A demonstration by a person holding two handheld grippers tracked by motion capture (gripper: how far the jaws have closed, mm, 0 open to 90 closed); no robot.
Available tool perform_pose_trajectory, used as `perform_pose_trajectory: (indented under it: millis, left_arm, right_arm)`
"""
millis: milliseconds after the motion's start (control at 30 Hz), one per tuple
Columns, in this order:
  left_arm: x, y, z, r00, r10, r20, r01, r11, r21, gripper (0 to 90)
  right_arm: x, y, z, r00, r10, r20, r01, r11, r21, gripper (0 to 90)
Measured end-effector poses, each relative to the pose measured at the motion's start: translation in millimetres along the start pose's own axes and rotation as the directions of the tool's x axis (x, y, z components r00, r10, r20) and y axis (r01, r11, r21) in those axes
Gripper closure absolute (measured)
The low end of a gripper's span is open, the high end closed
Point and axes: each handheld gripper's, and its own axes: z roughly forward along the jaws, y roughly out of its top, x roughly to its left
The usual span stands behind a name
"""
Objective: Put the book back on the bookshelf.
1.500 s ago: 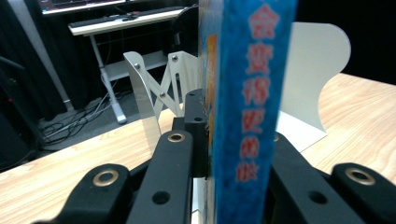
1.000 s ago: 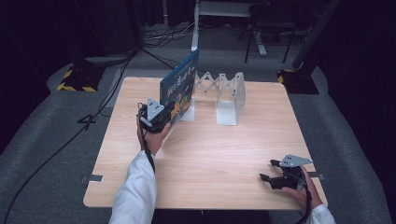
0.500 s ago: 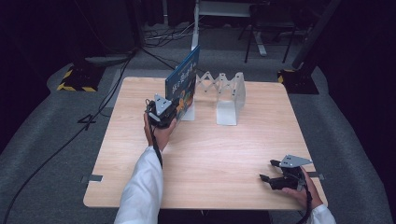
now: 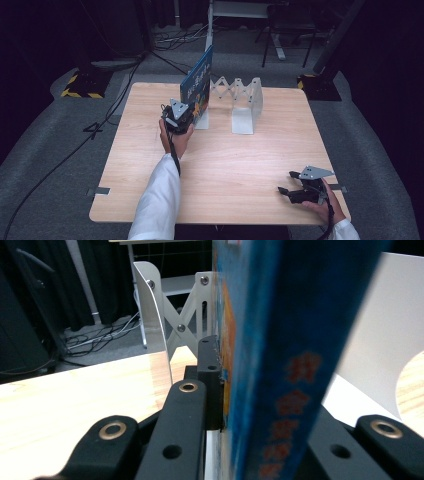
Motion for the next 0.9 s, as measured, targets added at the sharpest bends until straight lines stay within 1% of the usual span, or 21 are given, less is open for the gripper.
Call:
perform_pose_trajectory:
  millis: [133,167,200,333,433,500,533,600,633,667,700,733,767,833,900]
  left_arm:
    - [-5.2,-0.9,2.7,0.9998,-0.005,-0.018,0.004,1.0,-0.006,82.3]
    - [-5.4,-0.7,3.2,0.9998,-0.006,-0.019,0.006,1.0,-0.007,82.3]
    - [-5.9,-0.4,4.4,0.9997,-0.016,-0.019,0.016,0.9998,-0.009,82.3]
    - [-9.8,-0.6,7.3,0.9993,-0.022,-0.031,0.022,0.9997,-0.009,81.6]
    - [-11.0,-3.4,8.9,0.9991,-0.025,-0.035,0.025,0.9997,0.0,77.8]
    - [-10.0,-5.6,9.1,0.9982,-0.051,-0.033,0.051,0.9987,0.005,73.0]
    - [-9.5,-6.1,8.7,0.9981,-0.058,-0.023,0.058,0.9983,0.002,72.3]
    - [-9.2,-5.5,6.7,0.9985,-0.05,-0.02,0.05,0.9987,0.002,67.3]
    - [-8.6,-4.5,4.9,0.999,-0.044,-0.011,0.044,0.999,0.002,66.0]
    - [-8.1,-3.4,2.4,0.9991,-0.041,-0.005,0.041,0.9991,-0.008,65.8]
    - [-7.5,-2.1,-0.1,0.9991,-0.041,-0.009,0.04,0.999,-0.017,65.2]
    - [-7.5,-2.1,-0.1,0.9991,-0.041,-0.009,0.04,0.999,-0.017,63.9]
    - [-5.2,0.3,-4.8,0.9986,-0.052,-0.001,0.052,0.9981,-0.032,62.8]
    - [-3.8,2.0,-9.4,0.9991,-0.042,-0.01,0.041,0.9984,-0.04,62.7]
    - [-1.4,2.7,-14.2,0.9992,-0.04,-0.007,0.039,0.998,-0.05,61.0]
  right_arm:
    - [0.0,0.0,0.0,1.0,0.001,-0.001,-0.001,1.0,0.0,20.1]
    - [-0.1,0.0,0.0,1.0,0.0,-0.001,0.0,1.0,0.0,20.1]
    - [0.0,0.0,0.0,1.0,0.0,-0.001,0.0,1.0,0.0,20.0]
    - [0.0,0.0,0.0,1.0,-0.001,-0.001,0.001,1.0,0.0,20.0]
    - [0.0,0.0,0.0,1.0,0.0,-0.001,0.0,1.0,0.0,20.0]
    - [0.0,0.0,0.0,1.0,-0.001,-0.001,0.001,1.0,0.0,20.0]
    - [0.0,0.0,0.0,1.0,-0.001,-0.001,0.001,1.0,0.0,20.0]
    - [0.0,0.0,0.0,1.0,-0.001,-0.001,0.001,1.0,0.0,20.0]
    - [0.0,0.0,0.0,1.0,-0.001,-0.001,0.001,1.0,0.0,20.0]
    - [0.0,0.0,0.1,1.0,-0.001,-0.001,0.001,1.0,0.0,19.9]
    - [0.1,0.0,0.0,1.0,0.0,-0.001,0.0,1.0,0.0,19.9]
    - [0.0,0.0,0.0,1.0,-0.001,-0.001,0.001,1.0,0.0,20.0]
    - [0.0,0.0,0.2,1.0,0.0,-0.002,0.0,1.0,-0.001,19.9]
    - [0.0,0.0,0.1,1.0,-0.001,-0.001,0.001,1.0,0.0,19.9]
    - [0.0,-0.1,0.2,1.0,-0.001,-0.002,0.001,1.0,-0.001,20.0]
